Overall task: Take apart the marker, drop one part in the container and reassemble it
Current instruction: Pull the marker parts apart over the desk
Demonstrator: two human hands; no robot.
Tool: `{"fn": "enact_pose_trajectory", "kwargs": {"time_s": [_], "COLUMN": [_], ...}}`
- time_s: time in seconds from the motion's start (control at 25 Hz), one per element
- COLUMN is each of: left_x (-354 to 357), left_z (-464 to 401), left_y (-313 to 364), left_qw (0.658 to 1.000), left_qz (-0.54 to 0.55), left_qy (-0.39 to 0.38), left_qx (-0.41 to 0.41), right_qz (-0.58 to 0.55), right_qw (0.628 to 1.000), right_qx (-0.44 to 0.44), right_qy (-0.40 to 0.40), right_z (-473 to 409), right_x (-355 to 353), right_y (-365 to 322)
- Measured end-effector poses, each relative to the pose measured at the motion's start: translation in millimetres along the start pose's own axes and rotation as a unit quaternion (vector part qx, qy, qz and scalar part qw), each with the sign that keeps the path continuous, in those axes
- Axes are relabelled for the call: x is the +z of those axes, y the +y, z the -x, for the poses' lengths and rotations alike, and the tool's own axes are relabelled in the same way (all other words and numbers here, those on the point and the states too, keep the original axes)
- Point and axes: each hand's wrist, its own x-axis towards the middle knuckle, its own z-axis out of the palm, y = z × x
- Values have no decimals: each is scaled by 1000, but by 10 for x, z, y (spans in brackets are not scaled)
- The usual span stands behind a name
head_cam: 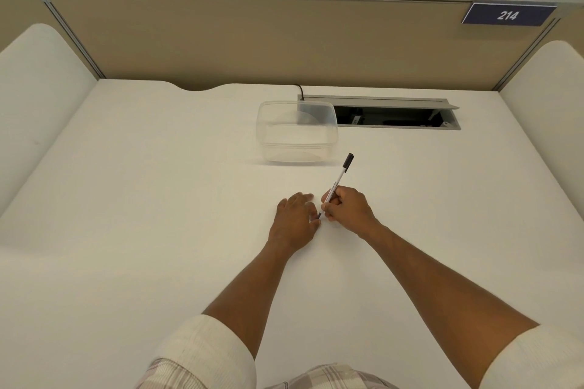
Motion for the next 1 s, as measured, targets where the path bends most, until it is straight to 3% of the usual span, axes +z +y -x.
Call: {"fn": "enact_pose_trajectory", "kwargs": {"time_s": [0.36,0.68,1.0], "left_x": [-79,-190,-246], "left_z": [67,158,190], "left_y": [-39,-215,-336], "left_qw": [1000,998,996], "left_qz": [-10,39,35], "left_qy": [-25,-36,-41], "left_qx": [7,-43,-67], "right_qz": [-40,-10,175], "right_qw": [999,999,983], "right_qx": [-7,-16,50], "right_qy": [27,50,-14], "right_z": [27,38,189], "right_x": [-77,-216,-29], "right_y": [-144,-274,-74]}}
